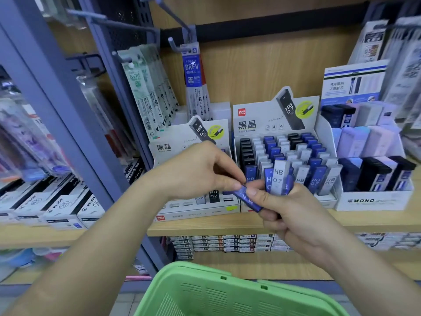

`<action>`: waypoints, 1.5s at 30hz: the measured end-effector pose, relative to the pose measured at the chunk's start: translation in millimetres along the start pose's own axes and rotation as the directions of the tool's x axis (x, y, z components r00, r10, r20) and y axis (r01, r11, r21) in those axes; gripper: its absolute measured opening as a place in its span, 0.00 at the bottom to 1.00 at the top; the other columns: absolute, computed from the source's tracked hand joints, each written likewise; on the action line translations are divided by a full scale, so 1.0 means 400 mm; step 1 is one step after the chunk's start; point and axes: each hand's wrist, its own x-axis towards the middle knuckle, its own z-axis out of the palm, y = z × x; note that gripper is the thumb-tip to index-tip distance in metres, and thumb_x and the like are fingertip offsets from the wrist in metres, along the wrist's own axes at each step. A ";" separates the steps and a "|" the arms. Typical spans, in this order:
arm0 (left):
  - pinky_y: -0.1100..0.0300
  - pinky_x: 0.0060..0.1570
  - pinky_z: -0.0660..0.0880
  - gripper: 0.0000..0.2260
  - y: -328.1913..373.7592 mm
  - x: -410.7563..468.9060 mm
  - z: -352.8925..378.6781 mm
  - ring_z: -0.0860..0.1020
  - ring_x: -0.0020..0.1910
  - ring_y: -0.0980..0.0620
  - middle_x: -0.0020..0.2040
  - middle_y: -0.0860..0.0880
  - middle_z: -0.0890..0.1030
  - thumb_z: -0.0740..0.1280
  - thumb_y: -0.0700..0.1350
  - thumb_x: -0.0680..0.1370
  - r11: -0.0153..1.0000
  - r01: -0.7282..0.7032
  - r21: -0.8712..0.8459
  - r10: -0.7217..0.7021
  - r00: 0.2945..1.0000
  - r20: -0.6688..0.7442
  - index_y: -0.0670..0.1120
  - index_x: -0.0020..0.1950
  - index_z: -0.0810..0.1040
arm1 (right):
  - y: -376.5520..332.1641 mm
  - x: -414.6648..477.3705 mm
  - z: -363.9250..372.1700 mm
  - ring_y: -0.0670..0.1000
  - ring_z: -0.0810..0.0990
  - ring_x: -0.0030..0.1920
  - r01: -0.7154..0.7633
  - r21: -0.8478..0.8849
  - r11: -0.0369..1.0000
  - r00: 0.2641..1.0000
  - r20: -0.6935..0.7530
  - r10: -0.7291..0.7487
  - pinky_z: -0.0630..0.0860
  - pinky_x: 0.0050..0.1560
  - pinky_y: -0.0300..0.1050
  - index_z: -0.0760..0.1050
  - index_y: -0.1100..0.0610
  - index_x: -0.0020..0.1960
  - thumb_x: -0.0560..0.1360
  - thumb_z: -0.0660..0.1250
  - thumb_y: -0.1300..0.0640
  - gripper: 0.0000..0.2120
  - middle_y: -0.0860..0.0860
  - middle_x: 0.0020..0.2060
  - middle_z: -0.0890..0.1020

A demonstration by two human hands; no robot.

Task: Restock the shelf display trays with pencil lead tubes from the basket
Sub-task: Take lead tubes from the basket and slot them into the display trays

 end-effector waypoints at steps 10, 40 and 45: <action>0.66 0.34 0.72 0.21 0.012 -0.002 0.024 0.77 0.30 0.53 0.41 0.42 0.79 0.71 0.34 0.74 0.996 -0.019 -0.091 0.014 0.998 -0.063 0.57 0.59 0.79 | -0.026 -0.006 -0.001 0.46 0.75 0.28 -0.022 0.202 0.979 0.993 -0.108 0.045 0.66 0.23 0.34 0.80 0.60 0.49 0.79 0.66 0.55 0.09 0.55 0.36 0.83; 0.63 0.42 0.67 0.06 -0.154 0.041 0.130 0.69 0.42 0.52 0.39 0.56 0.80 0.74 0.43 0.71 0.905 -0.115 0.409 0.300 0.855 -0.424 0.48 0.48 0.86 | -0.021 -0.003 -0.053 0.48 0.68 0.27 -0.145 0.102 0.984 0.989 -0.009 0.147 0.60 0.20 0.35 0.79 0.61 0.55 0.77 0.67 0.58 0.09 0.52 0.32 0.74; 0.58 0.47 0.71 0.06 -0.122 0.047 0.118 0.72 0.44 0.52 0.43 0.52 0.82 0.72 0.43 0.75 0.902 -0.088 0.423 0.294 0.843 -0.451 0.49 0.51 0.85 | -0.015 -0.011 -0.047 0.46 0.68 0.26 -0.164 0.048 0.985 0.981 0.111 0.158 0.59 0.19 0.34 0.79 0.62 0.55 0.77 0.67 0.63 0.08 0.52 0.32 0.75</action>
